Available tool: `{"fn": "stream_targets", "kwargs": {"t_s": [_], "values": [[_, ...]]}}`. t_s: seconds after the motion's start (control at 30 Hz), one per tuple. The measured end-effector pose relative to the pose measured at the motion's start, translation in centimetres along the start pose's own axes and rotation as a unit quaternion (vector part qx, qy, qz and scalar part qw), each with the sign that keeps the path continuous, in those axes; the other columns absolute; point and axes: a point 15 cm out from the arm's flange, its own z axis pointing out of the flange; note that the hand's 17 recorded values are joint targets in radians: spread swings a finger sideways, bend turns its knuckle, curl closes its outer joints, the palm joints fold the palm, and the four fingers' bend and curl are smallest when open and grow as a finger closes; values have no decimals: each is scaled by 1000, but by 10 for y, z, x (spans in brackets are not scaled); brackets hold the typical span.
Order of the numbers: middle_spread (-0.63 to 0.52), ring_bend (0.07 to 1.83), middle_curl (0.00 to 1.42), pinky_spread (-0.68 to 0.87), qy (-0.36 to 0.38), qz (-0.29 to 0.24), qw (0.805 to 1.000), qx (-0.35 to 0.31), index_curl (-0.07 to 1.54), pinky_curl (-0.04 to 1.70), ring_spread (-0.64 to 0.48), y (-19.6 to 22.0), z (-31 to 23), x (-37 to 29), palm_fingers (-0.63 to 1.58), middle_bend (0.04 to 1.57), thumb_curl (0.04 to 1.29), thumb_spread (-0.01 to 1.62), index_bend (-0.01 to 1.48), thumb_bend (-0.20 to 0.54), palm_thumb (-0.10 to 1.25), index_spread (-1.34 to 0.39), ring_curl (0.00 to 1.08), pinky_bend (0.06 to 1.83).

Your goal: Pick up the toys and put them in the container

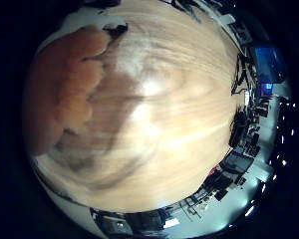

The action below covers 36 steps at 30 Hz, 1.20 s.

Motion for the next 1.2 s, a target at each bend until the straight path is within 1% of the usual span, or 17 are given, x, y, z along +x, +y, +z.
{"fn": "stream_targets", "kwargs": {"t_s": [0.1,0.17,0.2,0.27,0.37,0.5,0.53,0.63,0.73,0.9,1.03,1.2], "values": [[-84,803,356,148,-2,2,1000,-2,250,101,-116,0,5,1,401,229,310,986,107,-5,458,-425,237,1100],[-134,911,361,-15,-4,3,1000,-1,206,131,-190,-1,7,2,517,250,321,1003,52,7,527,-421,260,1264],[-167,974,369,-122,-5,4,1000,1,185,171,-228,-2,9,2,590,265,327,1012,29,14,563,-421,286,1371],[-239,1061,389,-259,-4,5,1000,2,153,213,-291,-3,11,4,666,320,335,1024,42,19,624,-427,321,1468],[-345,1162,442,-358,-6,6,1000,2,126,260,-353,-4,12,4,816,455,349,1042,90,34,720,-445,371,1517],[-431,1182,510,-393,-6,5,1000,3,147,285,-360,-4,11,2,1046,596,369,1058,187,65,859,-489,402,1472],[-438,1178,517,-395,-6,5,1000,3,152,285,-359,-4,10,3,1077,613,373,1058,192,71,881,-496,403,1458],[-454,1163,562,-405,-4,4,1000,7,218,294,-349,-3,6,4,1202,695,388,1052,297,89,973,-528,422,1375],[-458,1166,579,-420,-1,1,1000,13,268,301,-345,0,-7,5,1230,723,391,1038,372,78,1008,-541,432,1336],[-458,1186,598,-441,2,4,1000,24,341,324,-345,10,-34,6,1227,766,393,1001,442,39,1048,-549,447,1296],[-454,1200,605,-449,3,2,1000,31,383,346,-347,20,-57,3,1221,789,393,975,451,5,1069,-549,454,1282],[-448,1205,608,-453,-13,-3,999,49,415,365,-348,30,-88,-11,1216,808,393,959,449,-13,1086,-550,457,1272]]}}
